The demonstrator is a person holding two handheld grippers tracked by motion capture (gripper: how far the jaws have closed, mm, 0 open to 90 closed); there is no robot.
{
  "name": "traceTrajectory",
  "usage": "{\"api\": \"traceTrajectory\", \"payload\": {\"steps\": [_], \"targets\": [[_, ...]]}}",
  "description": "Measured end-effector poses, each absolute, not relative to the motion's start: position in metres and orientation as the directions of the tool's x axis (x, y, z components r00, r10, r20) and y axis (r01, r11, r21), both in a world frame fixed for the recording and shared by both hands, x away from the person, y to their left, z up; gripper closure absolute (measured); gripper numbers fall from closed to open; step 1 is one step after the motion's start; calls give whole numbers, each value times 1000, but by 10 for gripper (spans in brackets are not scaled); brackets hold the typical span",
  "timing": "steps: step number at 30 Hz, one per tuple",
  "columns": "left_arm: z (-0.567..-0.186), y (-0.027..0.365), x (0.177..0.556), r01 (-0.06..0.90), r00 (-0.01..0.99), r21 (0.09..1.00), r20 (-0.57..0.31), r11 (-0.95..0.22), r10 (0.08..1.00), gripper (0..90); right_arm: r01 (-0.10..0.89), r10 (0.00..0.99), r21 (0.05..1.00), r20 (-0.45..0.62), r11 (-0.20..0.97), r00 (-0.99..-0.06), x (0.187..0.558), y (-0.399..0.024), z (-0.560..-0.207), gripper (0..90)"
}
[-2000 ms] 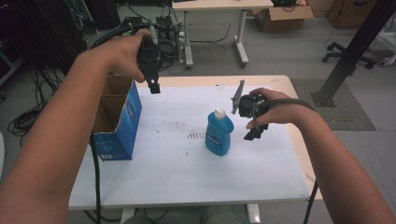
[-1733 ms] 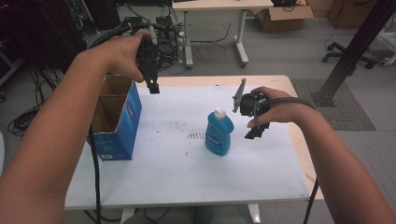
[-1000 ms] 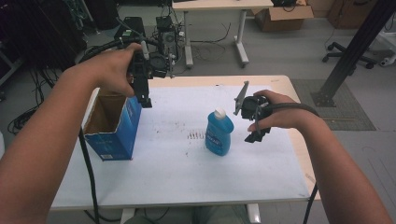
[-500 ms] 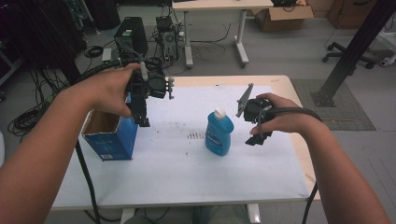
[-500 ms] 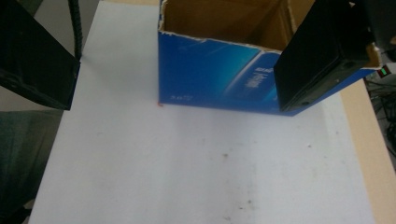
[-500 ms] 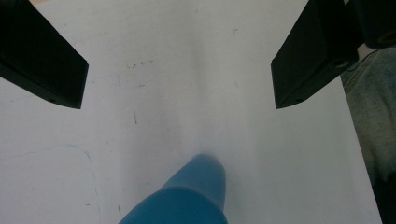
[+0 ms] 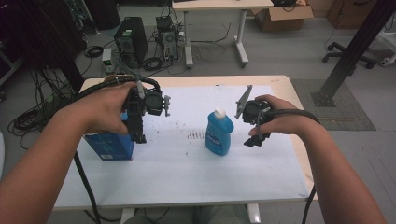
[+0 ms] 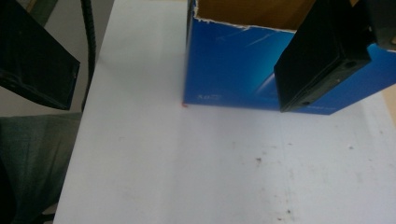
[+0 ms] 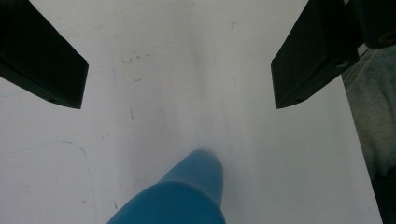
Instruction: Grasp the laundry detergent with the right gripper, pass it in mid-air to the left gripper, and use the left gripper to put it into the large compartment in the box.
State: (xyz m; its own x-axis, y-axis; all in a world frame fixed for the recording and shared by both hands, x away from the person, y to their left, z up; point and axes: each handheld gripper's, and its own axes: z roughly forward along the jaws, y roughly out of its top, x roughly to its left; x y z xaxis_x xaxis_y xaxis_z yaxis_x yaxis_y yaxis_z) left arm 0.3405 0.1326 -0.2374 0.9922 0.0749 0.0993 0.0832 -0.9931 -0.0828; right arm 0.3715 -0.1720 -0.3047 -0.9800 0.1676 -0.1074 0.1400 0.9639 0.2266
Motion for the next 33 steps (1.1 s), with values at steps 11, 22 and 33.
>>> {"api": "traceTrajectory", "payload": {"steps": [11,22,33], "targets": [[-249,138,332,77,994,-74,80,-994,72,4,196,233,295,-94,935,-968,364,-177,-309,41],[-249,141,326,72,994,-74,87,-995,65,4,214,265,367,-93,905,-960,353,-176,-318,41],[-248,140,321,72,994,-77,93,-994,65,4,259,327,444,-82,858,-942,351,-179,-332,40]]}}
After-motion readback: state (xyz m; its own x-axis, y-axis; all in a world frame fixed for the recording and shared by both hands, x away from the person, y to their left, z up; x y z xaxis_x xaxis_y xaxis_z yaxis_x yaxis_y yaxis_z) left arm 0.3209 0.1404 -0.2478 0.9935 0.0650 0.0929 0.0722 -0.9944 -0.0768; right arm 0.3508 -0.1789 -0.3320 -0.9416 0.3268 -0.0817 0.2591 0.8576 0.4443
